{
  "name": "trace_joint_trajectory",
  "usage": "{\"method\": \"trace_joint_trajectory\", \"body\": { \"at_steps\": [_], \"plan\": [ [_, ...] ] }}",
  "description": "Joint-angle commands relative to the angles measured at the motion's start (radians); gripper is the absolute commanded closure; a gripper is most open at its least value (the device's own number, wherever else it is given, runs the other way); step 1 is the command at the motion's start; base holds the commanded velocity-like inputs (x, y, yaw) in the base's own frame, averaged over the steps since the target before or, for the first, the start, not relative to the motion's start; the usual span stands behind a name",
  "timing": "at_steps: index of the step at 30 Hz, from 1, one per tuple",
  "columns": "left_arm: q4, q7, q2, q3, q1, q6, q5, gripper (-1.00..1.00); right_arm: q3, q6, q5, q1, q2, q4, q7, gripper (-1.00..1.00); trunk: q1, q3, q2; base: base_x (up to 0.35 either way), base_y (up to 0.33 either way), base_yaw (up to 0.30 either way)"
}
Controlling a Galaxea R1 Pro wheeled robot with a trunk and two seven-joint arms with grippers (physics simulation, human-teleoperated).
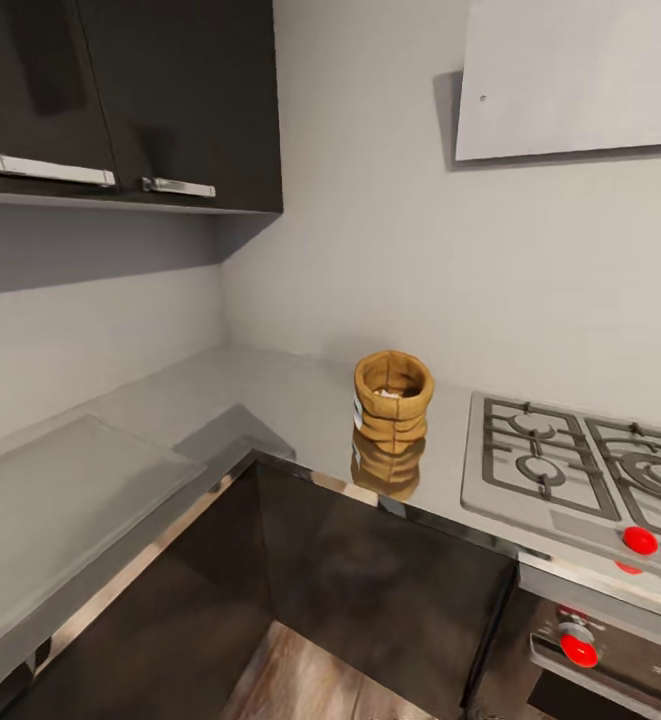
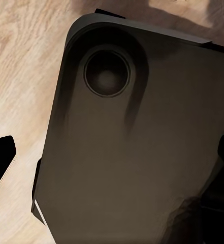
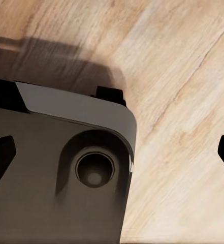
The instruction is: In the kitchen, take the popcorn bag from the countertop, put it into the microwave, and heat it until the popcorn is cooked so the cooked popcorn ends up inside the bag.
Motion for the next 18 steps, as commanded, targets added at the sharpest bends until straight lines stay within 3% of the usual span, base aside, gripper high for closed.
{"method": "trace_joint_trajectory", "body": {
  "at_steps": [1,18],
  "plan": [
    [-0.002,0.000,0.000,0.002,0.001,-0.002,0.004,-1.00,-0.001,-0.005,0.009,-0.001,0.000,0.003,-0.004,-1.00,0.000,-0.001,0.000,0.000,0.000,-0.298],
    [-0.003,0.000,0.000,0.002,0.001,-0.008,0.002,-1.00,0.001,-0.007,0.009,-0.001,0.001,0.003,-0.003,-1.00,0.000,-0.001,0.000,0.000,0.000,-0.298]
  ]
}}
